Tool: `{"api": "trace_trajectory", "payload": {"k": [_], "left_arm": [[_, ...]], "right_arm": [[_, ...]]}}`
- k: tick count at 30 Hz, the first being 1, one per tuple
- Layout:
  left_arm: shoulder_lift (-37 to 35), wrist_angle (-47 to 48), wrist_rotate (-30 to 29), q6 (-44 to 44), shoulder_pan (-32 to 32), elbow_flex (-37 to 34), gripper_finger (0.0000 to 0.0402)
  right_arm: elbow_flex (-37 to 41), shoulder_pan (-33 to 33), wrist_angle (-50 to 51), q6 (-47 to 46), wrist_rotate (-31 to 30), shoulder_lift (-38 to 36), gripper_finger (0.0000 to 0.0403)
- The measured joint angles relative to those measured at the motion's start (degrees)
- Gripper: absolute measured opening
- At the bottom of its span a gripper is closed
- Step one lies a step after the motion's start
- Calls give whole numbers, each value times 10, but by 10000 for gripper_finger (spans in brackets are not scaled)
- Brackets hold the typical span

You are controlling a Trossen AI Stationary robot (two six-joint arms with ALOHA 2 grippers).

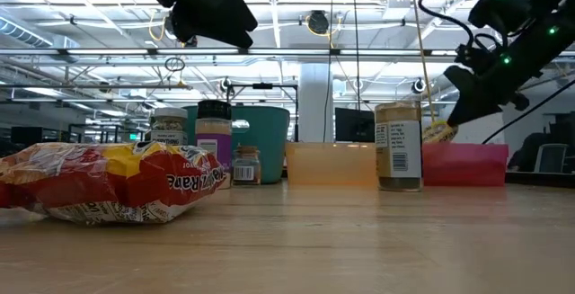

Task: Pick & Place Food Item
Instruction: Put the yellow noodle pack into the red bin, then put the red noodle pack into the red bin

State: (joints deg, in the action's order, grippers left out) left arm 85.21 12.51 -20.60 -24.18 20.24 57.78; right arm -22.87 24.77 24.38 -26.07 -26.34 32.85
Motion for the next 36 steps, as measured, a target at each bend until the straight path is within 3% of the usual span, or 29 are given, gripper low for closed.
{"api": "trace_trajectory", "payload": {"k": [5, 12, 21, 28, 36], "left_arm": [[0, 2, 0, 2, 1, 0, 175], [0, 2, 0, 2, 1, 0, 175], [0, 2, 0, 2, 1, 0, 175], [0, 2, 0, 2, 1, 0, 175], [0, 8, 0, -3, 1, 0, 175]], "right_arm": [[0, 0, 55, -31, -53, 8, 9], [8, 0, 75, -83, -67, 34, 23], [28, 0, 48, -108, -63, 56, 144], [17, 0, 5, -88, -3, 43, 246], [-3, 0, -6, -68, 61, 23, 287]]}}
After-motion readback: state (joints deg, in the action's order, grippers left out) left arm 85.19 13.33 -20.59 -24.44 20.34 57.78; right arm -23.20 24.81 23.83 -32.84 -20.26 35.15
